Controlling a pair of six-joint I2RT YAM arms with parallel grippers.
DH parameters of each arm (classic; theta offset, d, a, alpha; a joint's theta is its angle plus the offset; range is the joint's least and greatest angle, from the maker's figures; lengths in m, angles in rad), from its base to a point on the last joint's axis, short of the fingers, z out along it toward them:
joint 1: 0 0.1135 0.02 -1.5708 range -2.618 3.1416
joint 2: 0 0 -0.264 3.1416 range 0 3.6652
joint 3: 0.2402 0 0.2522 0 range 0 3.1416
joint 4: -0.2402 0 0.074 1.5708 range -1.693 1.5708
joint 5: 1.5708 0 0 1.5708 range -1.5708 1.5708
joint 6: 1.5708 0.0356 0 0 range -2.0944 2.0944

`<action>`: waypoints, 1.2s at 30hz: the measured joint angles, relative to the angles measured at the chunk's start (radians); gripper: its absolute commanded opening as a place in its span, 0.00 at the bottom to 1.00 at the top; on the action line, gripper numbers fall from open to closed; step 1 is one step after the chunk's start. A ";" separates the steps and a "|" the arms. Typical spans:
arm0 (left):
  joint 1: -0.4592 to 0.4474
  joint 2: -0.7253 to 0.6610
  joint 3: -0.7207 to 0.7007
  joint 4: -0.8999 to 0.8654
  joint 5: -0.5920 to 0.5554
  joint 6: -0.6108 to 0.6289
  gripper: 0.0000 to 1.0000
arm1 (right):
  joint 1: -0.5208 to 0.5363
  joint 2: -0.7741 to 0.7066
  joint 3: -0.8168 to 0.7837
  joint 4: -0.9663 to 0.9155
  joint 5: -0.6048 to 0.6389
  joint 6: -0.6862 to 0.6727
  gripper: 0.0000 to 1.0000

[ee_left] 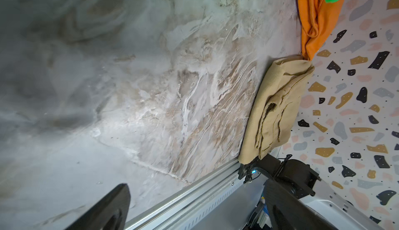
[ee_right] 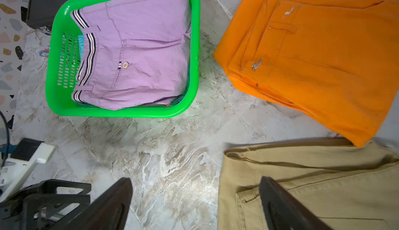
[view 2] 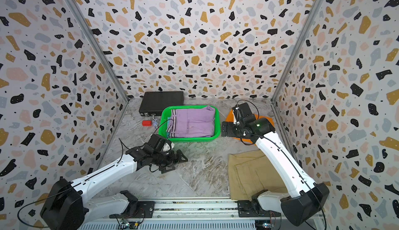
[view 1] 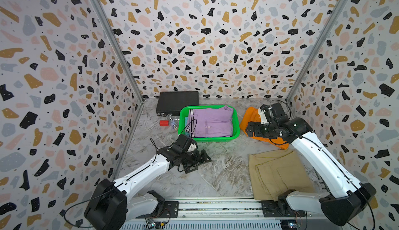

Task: Put the folded long pants in the basket
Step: Move the long pant to the center of the board.

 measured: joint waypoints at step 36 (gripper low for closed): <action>-0.518 0.993 0.698 0.444 0.072 -0.267 0.06 | -0.002 -0.177 -0.032 -0.093 0.097 -0.049 1.00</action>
